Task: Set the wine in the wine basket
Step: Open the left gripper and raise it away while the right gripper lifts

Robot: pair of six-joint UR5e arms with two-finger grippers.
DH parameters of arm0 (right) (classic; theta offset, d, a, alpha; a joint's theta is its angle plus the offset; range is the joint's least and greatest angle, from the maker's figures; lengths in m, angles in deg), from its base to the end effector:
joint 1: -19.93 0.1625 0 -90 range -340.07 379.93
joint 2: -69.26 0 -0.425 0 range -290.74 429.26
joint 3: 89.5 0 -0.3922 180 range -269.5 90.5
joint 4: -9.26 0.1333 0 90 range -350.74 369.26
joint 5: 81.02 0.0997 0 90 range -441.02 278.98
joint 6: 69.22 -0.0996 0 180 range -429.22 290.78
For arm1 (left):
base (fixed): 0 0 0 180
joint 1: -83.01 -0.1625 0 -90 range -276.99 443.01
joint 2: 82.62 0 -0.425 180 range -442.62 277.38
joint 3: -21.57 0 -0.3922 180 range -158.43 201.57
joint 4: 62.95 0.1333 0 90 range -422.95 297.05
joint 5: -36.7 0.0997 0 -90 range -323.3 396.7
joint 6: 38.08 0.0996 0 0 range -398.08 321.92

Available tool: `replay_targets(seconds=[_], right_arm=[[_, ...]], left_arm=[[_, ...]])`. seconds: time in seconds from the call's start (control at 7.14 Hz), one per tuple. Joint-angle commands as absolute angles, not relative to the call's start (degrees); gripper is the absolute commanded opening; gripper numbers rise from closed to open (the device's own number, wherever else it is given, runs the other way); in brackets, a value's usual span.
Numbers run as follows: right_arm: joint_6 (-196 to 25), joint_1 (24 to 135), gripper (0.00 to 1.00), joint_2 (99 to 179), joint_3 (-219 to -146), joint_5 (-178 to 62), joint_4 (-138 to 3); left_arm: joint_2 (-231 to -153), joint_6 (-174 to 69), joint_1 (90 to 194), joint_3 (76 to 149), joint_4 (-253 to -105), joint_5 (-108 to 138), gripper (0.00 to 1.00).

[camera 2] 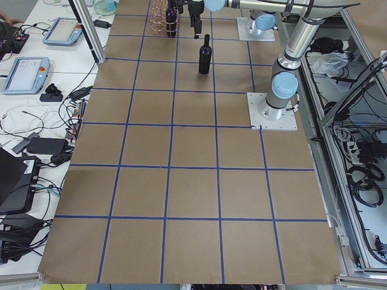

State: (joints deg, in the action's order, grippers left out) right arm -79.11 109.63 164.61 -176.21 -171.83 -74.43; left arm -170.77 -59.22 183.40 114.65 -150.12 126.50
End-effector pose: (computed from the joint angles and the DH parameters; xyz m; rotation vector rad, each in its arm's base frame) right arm 0.1295 -0.4525 0.5491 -0.2784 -3.1178 0.0653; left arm -0.2182 -0.4488 0.4821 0.2932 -3.1166 0.0406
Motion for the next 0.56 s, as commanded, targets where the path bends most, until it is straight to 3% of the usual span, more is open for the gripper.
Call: replay_targets(seconds=[0.0,0.42], right_arm=[[-86.3,113.2,1.00,163.9,-175.8,-171.5,-73.5],[-96.9,121.9,0.98,161.5,-176.0,-171.7,-74.7]], left_arm=[[-170.3,-50.2,173.7,108.2,-155.8,126.0,1.00],[-169.7,-41.9,168.2,104.9,-159.0,130.5,0.99]])
